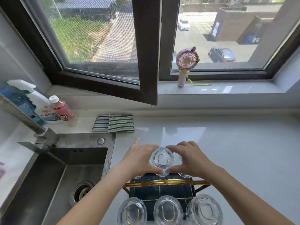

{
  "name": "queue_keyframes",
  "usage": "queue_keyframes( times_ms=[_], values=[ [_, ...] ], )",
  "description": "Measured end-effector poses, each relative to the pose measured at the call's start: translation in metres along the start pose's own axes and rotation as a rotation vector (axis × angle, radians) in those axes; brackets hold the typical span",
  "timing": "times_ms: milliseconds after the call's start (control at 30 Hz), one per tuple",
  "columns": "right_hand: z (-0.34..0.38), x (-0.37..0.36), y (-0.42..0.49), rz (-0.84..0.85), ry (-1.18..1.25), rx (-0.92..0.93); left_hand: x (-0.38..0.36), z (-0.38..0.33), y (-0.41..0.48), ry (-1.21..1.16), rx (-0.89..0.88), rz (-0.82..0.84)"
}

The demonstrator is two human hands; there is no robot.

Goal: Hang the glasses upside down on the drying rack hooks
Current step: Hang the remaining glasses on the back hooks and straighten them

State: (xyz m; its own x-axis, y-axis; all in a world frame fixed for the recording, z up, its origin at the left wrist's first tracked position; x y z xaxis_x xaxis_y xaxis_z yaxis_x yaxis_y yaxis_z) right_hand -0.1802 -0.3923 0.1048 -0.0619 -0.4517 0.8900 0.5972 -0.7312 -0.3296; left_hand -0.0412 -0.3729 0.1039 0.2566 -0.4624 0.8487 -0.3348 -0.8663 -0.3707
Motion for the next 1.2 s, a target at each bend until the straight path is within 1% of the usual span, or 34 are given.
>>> queue_keyframes(
  times_ms=[67, 133, 167, 200, 233, 300, 333, 367, 400, 433, 500, 633, 800, 1000, 1200],
  values=[
    [0.0, -0.001, 0.001, 0.002, -0.005, -0.002, 0.0, -0.001, -0.001, 0.002, 0.007, 0.005],
    [-0.001, -0.002, 0.001, 0.042, 0.023, -0.005, 0.0, -0.002, -0.002, 0.015, 0.025, 0.034],
    [-0.004, 0.0, -0.001, 0.053, 0.092, -0.005, 0.0, 0.0, -0.004, -0.002, 0.04, 0.047],
    [-0.01, 0.005, -0.005, 0.036, 0.213, -0.007, 0.003, 0.003, -0.009, -0.051, 0.057, 0.039],
    [-0.019, 0.012, -0.011, -0.012, 0.364, -0.016, 0.009, 0.009, -0.018, -0.134, 0.066, 0.002],
    [-0.049, 0.019, -0.029, -0.156, 0.633, -0.065, 0.025, 0.025, -0.045, -0.332, 0.053, -0.166],
    [-0.062, 0.018, -0.038, -0.198, 0.716, -0.09, 0.03, 0.036, -0.061, -0.415, 0.048, -0.265],
    [-0.072, 0.012, -0.046, -0.196, 0.762, -0.113, 0.028, 0.048, -0.077, -0.491, 0.055, -0.335],
    [-0.077, 0.003, -0.052, -0.159, 0.781, -0.13, 0.022, 0.059, -0.091, -0.573, 0.07, -0.364],
    [-0.078, -0.008, -0.056, -0.106, 0.782, -0.137, 0.013, 0.068, -0.101, -0.65, 0.085, -0.359],
    [-0.075, -0.025, -0.059, -0.025, 0.773, -0.143, -0.009, 0.077, -0.112, -0.749, 0.103, -0.302],
    [-0.075, -0.035, -0.051, -0.014, 0.786, -0.139, -0.034, 0.078, -0.116, -0.883, 0.113, -0.244],
    [-0.075, -0.035, -0.047, -0.019, 0.75, -0.128, -0.049, 0.065, -0.111, -0.936, 0.097, -0.206],
    [-0.077, -0.034, -0.047, -0.049, 0.753, -0.122, -0.052, 0.059, -0.11, -0.962, 0.103, -0.213],
    [-0.076, -0.034, -0.047, -0.041, 0.74, -0.128, -0.052, 0.058, -0.109, -0.999, 0.094, -0.222]
  ],
)
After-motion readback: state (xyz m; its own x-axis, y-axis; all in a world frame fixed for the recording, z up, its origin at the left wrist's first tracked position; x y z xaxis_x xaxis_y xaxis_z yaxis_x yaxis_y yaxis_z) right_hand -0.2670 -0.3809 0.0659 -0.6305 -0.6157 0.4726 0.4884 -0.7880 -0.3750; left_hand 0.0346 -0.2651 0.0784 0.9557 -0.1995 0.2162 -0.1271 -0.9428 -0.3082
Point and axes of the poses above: each hand's wrist, its own y-axis towards the middle knuckle, its own x-axis out of the back of the hand, z = x × y, the point moved 8 cm from there along y, towards the middle knuckle, and after that the axes turned 13 degrees about z, right-handed, at the moved point
